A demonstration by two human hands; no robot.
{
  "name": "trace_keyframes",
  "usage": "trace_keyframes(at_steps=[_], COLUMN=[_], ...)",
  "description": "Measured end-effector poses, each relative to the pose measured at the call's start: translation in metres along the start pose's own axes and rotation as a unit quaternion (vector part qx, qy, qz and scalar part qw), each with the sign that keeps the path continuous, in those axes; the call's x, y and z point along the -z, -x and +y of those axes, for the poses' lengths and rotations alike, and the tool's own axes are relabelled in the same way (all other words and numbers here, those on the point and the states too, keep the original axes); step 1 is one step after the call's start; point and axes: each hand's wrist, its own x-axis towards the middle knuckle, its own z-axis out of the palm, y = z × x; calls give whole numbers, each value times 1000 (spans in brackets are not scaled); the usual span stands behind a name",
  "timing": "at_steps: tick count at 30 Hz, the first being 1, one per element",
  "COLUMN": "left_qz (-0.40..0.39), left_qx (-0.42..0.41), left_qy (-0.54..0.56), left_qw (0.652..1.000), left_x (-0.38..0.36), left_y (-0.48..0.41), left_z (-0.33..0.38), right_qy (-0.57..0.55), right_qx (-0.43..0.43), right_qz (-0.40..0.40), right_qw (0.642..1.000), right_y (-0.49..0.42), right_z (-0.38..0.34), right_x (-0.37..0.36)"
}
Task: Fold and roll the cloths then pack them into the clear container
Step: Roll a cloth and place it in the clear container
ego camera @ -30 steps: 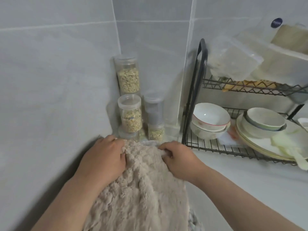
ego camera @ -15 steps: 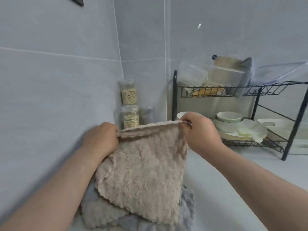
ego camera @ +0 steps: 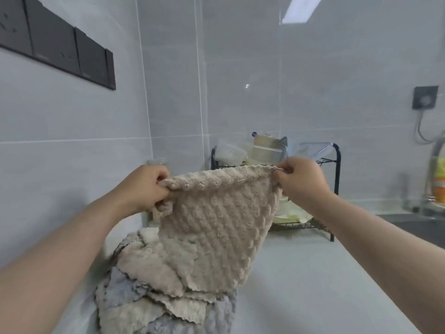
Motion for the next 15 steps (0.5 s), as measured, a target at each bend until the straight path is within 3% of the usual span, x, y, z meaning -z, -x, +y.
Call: trace_keyframes(at_steps=[5, 15], left_qz=[-98, -44], left_qx=[-43, -87], left_qy=[44, 18], left_qw=[993, 995], left_x=[-30, -119], left_y=[-20, -72], left_z=[50, 108], right_qy=[15, -80], right_qx=[-35, -165], right_qz=[25, 68], right_qw=[999, 981], right_y=[-14, -38], right_z=[32, 122], right_x=[53, 77])
